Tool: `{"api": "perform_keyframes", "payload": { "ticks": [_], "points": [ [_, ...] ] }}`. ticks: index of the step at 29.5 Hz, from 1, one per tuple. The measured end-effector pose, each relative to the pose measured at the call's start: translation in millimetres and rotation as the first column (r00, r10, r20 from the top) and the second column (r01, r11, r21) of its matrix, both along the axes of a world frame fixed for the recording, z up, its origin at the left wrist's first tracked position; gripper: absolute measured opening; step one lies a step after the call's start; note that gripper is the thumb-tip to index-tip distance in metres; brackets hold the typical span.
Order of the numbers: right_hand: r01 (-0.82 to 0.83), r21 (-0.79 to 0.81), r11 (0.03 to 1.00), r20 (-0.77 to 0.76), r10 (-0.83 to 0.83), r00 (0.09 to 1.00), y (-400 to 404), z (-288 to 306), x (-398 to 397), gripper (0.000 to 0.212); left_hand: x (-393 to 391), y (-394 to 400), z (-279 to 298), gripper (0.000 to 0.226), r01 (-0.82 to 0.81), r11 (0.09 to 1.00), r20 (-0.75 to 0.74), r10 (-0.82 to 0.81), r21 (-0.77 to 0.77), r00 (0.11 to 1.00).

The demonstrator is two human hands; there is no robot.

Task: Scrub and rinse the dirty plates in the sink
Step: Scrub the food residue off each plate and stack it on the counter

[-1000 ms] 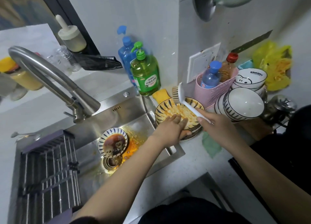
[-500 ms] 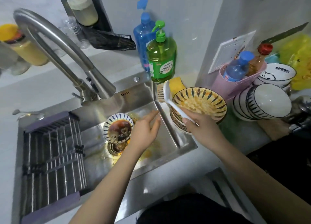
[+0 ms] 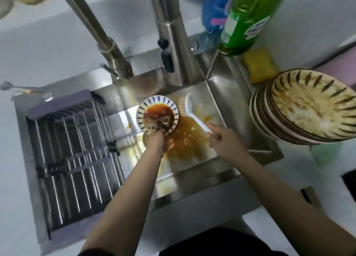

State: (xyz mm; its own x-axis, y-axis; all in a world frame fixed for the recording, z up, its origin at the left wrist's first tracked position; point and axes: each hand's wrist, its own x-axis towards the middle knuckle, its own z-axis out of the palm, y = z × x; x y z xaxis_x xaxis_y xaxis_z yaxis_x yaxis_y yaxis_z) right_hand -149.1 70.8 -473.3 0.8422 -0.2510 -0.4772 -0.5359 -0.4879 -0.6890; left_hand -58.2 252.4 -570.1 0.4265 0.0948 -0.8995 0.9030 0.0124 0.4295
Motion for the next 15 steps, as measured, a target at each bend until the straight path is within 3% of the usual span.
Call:
{"api": "perform_keyframes", "payload": {
  "ticks": [2, 8, 15],
  "points": [
    [-0.044, -0.021, 0.999, -0.058, 0.042, 0.997, 16, -17, 12, 0.041, 8, 17, -30, 0.046, -0.052, 0.997, -0.026, 0.054, 0.052, 0.998],
    [-0.004, -0.019, 1.000, -0.156, 0.001, 0.988, 45, -53, 37, 0.039, 32, 40, -85, 0.038, -0.180, 0.970, -0.102, 0.198, 0.161, 0.975],
    [0.025, -0.029, 0.999, -0.186, -0.030, 0.982, 49, -64, 45, 0.034, 46, 40, -107, 0.028, -0.258, 0.965, -0.189, 0.264, 0.054, 0.946]
  ]
}}
